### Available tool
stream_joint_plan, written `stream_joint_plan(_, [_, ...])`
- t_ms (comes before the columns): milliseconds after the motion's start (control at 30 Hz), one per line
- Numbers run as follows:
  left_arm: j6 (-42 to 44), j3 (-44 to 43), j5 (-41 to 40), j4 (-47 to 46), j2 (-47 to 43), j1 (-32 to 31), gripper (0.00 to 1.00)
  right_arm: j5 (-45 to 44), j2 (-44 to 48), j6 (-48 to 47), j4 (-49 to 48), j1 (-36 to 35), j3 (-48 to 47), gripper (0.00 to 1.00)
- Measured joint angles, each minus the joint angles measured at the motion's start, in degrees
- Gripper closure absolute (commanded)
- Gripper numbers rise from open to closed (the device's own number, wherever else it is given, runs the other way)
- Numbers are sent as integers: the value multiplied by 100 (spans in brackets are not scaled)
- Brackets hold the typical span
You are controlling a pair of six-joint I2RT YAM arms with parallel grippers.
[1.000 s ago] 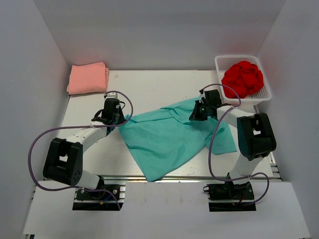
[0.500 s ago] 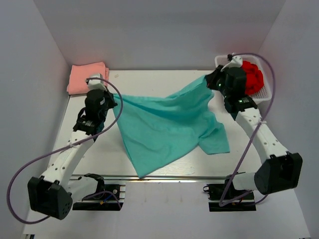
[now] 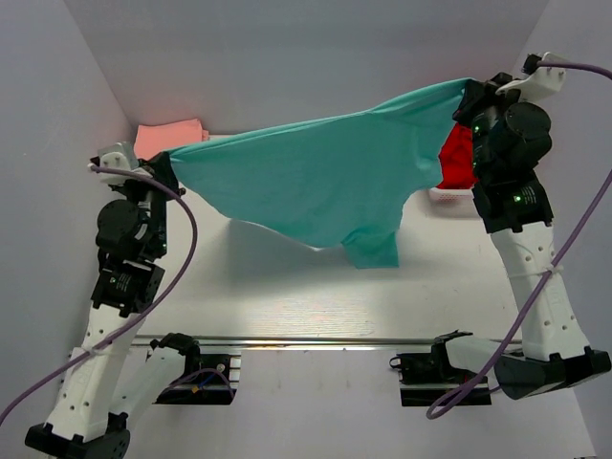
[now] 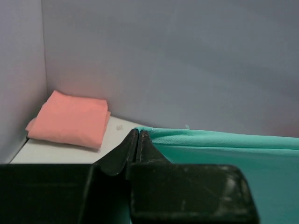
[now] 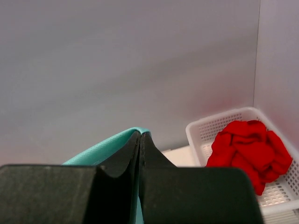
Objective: Fold and stack the t-shirts
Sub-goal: Flatten out the tshirt
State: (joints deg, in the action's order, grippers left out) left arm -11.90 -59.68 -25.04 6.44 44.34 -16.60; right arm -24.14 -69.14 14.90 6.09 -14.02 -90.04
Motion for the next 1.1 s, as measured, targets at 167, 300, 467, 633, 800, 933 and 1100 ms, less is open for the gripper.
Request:
stream_joint_plan(167, [195, -450, 286, -15, -225, -11, 100, 144, 317, -258, 33, -4, -155, 100])
stream_joint_plan(300, [295, -973, 546, 85, -238, -9, 100, 369, 697, -481, 39, -4, -352, 100])
stream_joint_plan(467, [356, -1589, 833, 308, -282, -9, 100, 595, 1185, -739, 42, -2, -671, 100])
stream_joint_plan(633, [378, -2118, 1451, 608, -442, -7, 100, 870, 1652, -960, 173, 4, -942, 100])
stream_joint_plan(800, [323, -2376, 2179, 772, -870, 0, 100, 1154, 2157, -1152, 282, 15, -1158, 100])
stream_joint_plan(933, [258, -2516, 2540, 833, -1174, 0, 100, 1360, 2555, -1300, 337, 17, -1220, 100])
stream_joint_plan(1100, [179, -2618, 2916, 887, -1307, 0, 100, 1482, 2942, -1412, 299, 24, -1152, 100])
